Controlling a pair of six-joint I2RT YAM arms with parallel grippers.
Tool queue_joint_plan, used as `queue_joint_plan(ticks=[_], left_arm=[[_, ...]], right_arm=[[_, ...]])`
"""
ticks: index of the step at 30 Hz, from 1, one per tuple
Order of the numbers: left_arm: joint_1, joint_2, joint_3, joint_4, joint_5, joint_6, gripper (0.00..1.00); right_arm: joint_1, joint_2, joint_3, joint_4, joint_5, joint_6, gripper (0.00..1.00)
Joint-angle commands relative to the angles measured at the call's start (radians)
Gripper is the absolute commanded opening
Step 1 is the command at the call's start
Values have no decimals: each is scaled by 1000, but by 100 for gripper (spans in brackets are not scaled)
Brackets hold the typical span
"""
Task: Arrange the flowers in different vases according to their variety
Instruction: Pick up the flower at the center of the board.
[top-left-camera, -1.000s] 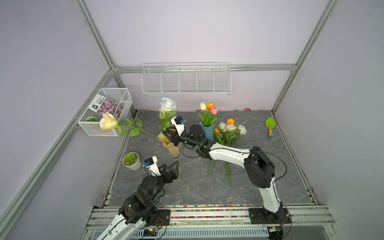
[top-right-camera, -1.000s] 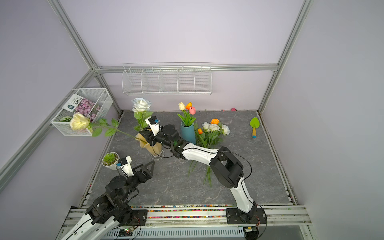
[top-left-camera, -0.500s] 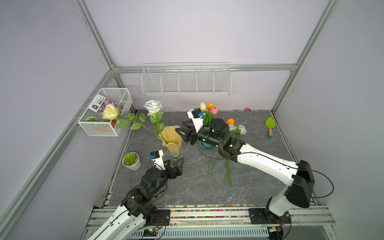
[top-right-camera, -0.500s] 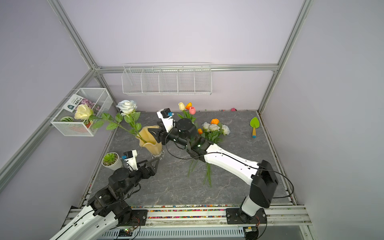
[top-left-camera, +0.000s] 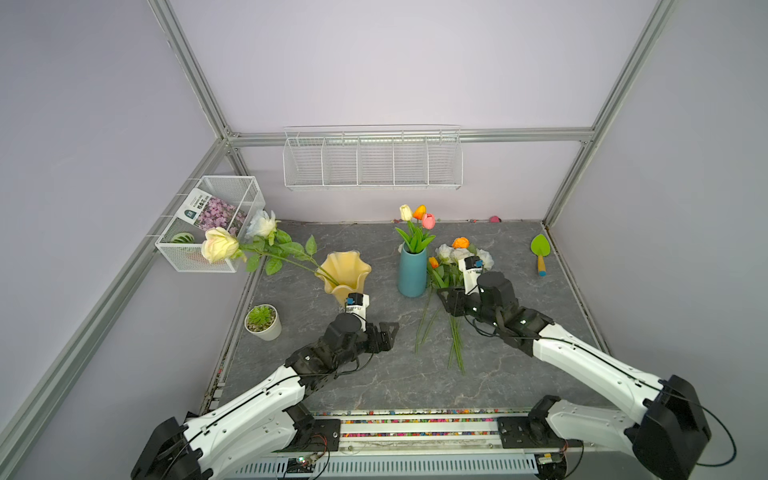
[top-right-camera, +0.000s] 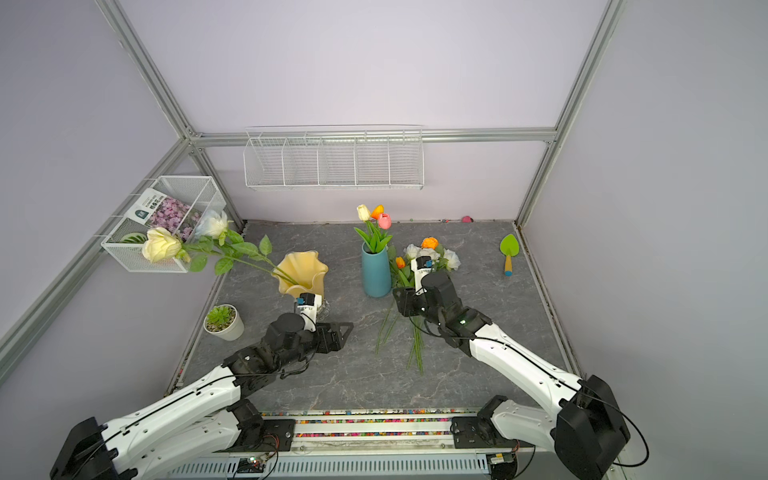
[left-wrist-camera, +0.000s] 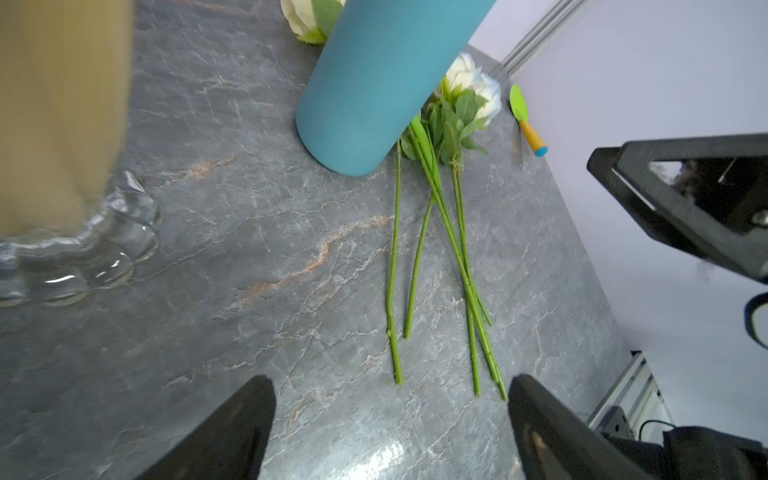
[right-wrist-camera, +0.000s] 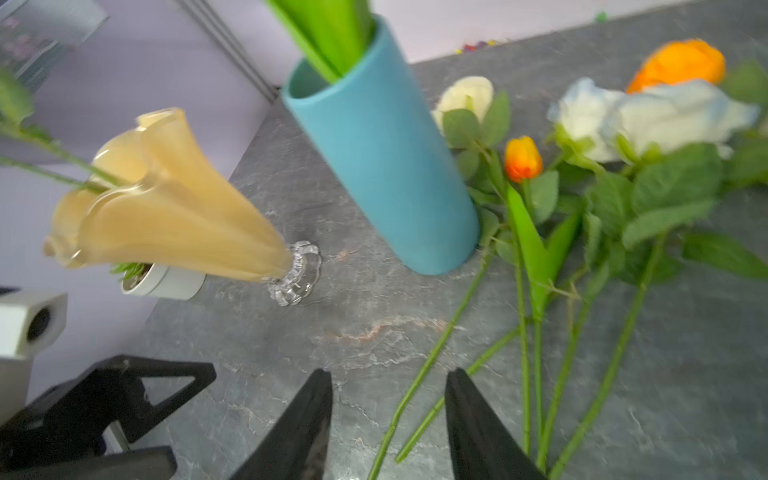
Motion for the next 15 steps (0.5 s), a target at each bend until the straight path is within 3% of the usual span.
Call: queue_joint_plan(ticks=[1, 6, 15], left_arm=[[-4, 33, 25, 56, 25, -5, 90], [-7, 30, 17, 39, 21, -10, 87], [-5, -63, 14, -33, 8, 0, 86]], right_arm=[[-78, -7, -52, -60, -14, 58, 45], [-172, 114, -43, -81, -94, 72, 40], [-199, 360, 53, -64, -151, 56, 37]])
